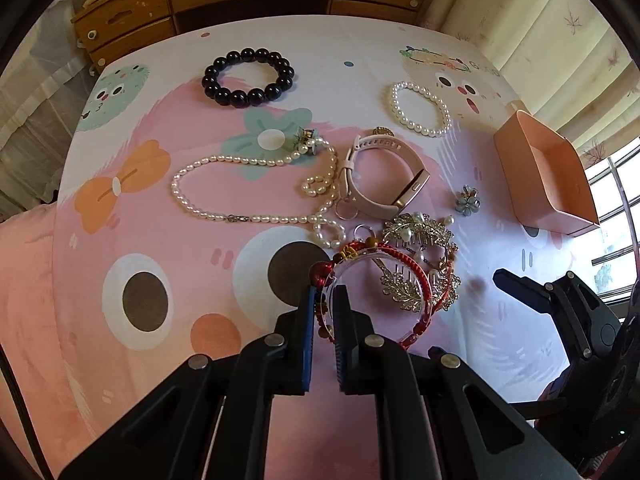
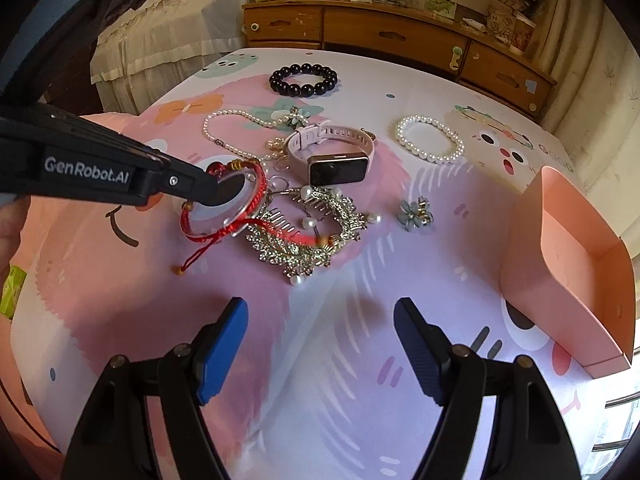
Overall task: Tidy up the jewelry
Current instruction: 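Close the right gripper on the gold leaf hair clip while the left gripper closes near the red string bracelet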
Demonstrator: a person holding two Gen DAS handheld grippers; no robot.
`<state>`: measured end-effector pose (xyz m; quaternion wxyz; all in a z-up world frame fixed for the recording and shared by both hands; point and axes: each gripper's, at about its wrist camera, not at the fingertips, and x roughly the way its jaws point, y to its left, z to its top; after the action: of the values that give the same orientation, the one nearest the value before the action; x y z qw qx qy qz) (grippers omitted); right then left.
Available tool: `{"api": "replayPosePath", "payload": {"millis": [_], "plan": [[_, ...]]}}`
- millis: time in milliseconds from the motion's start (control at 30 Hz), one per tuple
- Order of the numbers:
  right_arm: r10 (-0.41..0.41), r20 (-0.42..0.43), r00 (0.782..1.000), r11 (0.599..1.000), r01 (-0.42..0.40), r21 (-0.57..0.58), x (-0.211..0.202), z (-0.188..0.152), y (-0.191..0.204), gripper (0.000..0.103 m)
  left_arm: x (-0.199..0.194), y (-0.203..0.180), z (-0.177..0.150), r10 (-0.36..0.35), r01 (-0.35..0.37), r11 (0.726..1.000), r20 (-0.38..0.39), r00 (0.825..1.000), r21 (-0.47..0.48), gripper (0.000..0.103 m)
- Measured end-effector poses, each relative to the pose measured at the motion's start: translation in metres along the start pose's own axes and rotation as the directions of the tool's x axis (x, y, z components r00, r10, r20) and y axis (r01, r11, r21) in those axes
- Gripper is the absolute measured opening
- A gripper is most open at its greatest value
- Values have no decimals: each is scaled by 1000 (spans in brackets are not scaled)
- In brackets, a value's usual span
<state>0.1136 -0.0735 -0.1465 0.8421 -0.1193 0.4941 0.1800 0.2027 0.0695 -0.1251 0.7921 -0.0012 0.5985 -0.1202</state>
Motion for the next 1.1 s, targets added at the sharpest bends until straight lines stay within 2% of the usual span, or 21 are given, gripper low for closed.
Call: {"api": "replayPosePath", "payload": {"millis": [267, 333, 567, 633, 667, 733, 800, 867, 967, 1100], "plan": [[-5, 36, 999, 999, 7, -52, 7, 14, 19, 73, -4, 24, -5, 2, -2, 999, -1, 1000, -42, 7], [-30, 36, 999, 996, 33, -86, 13, 18, 26, 65, -2, 28, -6, 5, -5, 998, -6, 1000, -59, 7], [-97, 93, 991, 980, 111, -164, 16, 23, 38, 56, 0, 34, -12, -5, 4, 996, -11, 1000, -86, 7], [-111, 102, 989, 974, 129, -188, 16, 24, 40, 48, 0, 36, -13, -6, 4, 996, -17, 1000, -87, 7], [-121, 104, 987, 971, 139, -196, 17, 25, 41, 48, 1, 36, -13, -4, 3, 996, -19, 1000, -86, 7], [-120, 99, 988, 970, 138, -202, 17, 26, 41, 46, 0, 37, -14, -1, -1, 996, -19, 1000, -84, 7], [-96, 85, 992, 970, 112, -214, 17, 27, 42, 31, -1, 39, -14, -7, 5, 996, -16, 1000, -87, 7], [-113, 77, 991, 966, 128, -223, 18, 28, 45, 31, -3, 40, -14, -13, 13, 996, -9, 1000, -92, 7], [-106, 57, 993, 975, 115, -189, 17, 31, 43, 30, -5, 44, -14, -18, 18, 995, -5, 1000, -97, 7], [-73, 35, 997, 994, 76, -78, 13, 35, 34, 30, -7, 50, -15, -25, 25, 994, 1, 1000, -109, 7]]}}
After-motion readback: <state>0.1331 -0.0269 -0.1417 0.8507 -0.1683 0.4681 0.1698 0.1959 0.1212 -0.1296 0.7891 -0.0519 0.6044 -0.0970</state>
